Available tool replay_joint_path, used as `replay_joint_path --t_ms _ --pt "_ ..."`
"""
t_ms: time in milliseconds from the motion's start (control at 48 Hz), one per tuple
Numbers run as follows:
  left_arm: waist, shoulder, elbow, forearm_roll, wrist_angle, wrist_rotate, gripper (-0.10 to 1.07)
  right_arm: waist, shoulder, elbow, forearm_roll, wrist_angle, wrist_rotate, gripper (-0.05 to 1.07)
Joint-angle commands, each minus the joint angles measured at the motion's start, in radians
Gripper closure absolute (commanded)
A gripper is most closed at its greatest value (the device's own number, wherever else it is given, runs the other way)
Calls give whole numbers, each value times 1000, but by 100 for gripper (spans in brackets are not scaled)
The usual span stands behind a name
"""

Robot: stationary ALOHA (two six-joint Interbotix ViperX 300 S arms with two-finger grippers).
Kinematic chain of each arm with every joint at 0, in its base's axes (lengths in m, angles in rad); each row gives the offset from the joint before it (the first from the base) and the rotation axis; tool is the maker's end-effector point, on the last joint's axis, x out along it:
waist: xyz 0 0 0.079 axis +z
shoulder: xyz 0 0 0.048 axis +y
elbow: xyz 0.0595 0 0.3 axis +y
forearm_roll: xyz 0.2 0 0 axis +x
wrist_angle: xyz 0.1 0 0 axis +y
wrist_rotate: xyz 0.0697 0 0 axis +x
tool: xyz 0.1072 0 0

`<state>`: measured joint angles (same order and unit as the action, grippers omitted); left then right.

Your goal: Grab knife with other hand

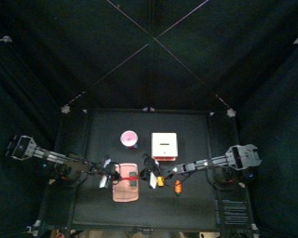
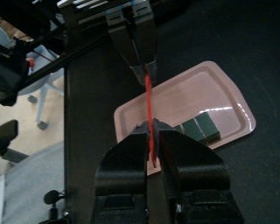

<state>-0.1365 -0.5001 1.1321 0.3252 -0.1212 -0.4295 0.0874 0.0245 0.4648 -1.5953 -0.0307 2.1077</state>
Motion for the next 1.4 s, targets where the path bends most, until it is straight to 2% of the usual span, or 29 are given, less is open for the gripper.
replay_joint_path --t_ms 0,250,396,688,896,1000,1125,1375 --pt "34 -49 -11 -3 -95 2 59 -8 -23 5 8 -43 3 60" --pt "117 -94 43 -3 -302 3 59 -23 -51 44 -34 -54 3 60" --pt "149 -87 55 -5 -362 5 59 -35 -86 72 -34 -51 3 60" --pt "130 -77 80 17 -347 6 59 -38 -94 74 -52 -23 2 60" --pt "127 -75 91 38 -268 11 59 -40 -95 97 -175 20 2 60" --pt "127 -75 91 69 -247 31 59 -38 -95 103 -230 23 3 60" --pt "127 -75 92 101 -249 72 60 -41 -94 109 -236 41 3 60" --pt "94 -75 121 67 -227 124 65 -37 -40 115 -291 115 2 60"
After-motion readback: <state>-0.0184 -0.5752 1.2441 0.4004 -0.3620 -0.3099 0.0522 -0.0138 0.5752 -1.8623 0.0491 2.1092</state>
